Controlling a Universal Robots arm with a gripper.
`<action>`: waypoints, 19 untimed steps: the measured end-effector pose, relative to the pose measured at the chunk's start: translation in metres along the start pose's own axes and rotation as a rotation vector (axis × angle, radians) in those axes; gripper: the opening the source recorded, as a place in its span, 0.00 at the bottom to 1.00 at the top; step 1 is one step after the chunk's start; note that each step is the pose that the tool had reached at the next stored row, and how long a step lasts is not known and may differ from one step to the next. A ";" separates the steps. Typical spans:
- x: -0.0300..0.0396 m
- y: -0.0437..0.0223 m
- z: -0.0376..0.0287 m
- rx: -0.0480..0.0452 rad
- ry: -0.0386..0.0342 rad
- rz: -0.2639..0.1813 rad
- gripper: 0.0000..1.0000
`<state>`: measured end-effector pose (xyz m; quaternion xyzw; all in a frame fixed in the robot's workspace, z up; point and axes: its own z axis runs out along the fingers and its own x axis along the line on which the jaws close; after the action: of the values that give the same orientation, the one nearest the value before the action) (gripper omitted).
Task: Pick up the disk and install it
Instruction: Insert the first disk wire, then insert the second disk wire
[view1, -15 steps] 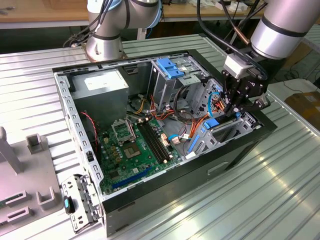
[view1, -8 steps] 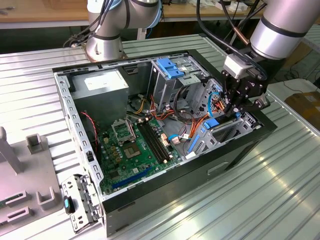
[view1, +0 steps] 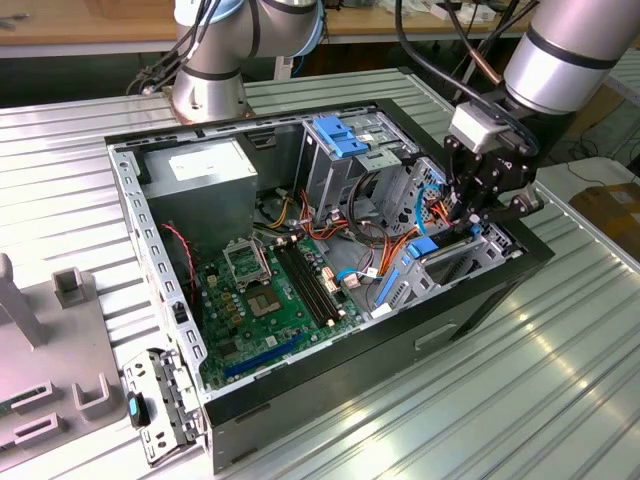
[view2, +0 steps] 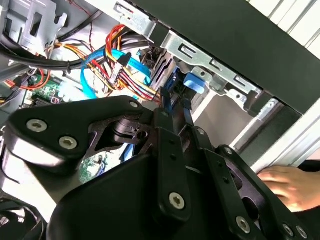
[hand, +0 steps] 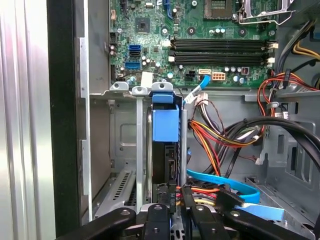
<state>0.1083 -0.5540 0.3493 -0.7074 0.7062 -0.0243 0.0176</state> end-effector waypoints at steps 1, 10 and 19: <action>0.0000 0.0000 -0.0008 0.0000 -0.0001 0.000 0.24; 0.0000 0.0000 -0.0009 0.0000 -0.0007 0.000 0.11; 0.0001 -0.0004 -0.0067 -0.0001 -0.0016 0.000 0.11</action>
<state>0.1083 -0.5540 0.3560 -0.7074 0.7062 -0.0237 0.0182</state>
